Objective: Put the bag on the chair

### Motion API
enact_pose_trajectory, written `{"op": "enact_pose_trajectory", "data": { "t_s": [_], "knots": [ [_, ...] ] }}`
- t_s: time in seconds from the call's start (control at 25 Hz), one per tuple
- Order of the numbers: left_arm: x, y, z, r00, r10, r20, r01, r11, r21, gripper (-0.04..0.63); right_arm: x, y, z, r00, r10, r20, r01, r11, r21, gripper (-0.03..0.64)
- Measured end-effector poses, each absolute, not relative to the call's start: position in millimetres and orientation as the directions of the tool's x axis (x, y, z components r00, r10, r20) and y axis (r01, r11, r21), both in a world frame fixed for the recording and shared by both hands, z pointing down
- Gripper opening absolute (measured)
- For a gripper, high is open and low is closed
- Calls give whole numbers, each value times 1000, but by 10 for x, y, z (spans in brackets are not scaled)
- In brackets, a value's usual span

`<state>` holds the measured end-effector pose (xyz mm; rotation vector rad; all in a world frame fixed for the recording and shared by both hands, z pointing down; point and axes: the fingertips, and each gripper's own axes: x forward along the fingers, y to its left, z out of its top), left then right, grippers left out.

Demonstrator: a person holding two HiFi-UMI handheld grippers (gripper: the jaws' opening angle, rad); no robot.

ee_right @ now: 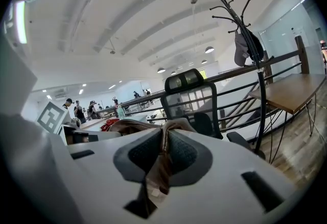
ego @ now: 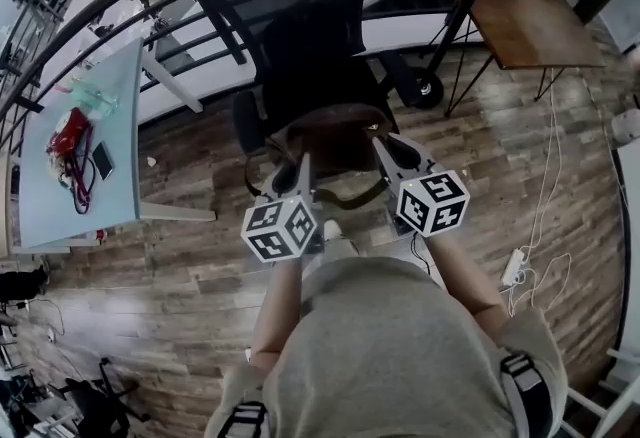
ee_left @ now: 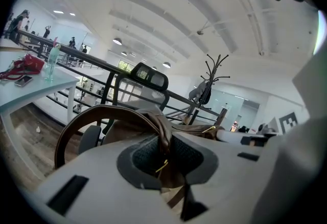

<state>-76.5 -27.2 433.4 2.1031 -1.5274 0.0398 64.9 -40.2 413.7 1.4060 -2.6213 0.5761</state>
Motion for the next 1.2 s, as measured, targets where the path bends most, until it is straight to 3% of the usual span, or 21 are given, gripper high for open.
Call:
{"op": "enact_pose_trajectory", "data": {
  "t_s": [1.2],
  "knots": [
    [-1090,-1701,4699,415,-833,366,-875,-255,412,49,328,-1819,4447,-522,-787,328,-850,450,-274,32]
  ]
}}
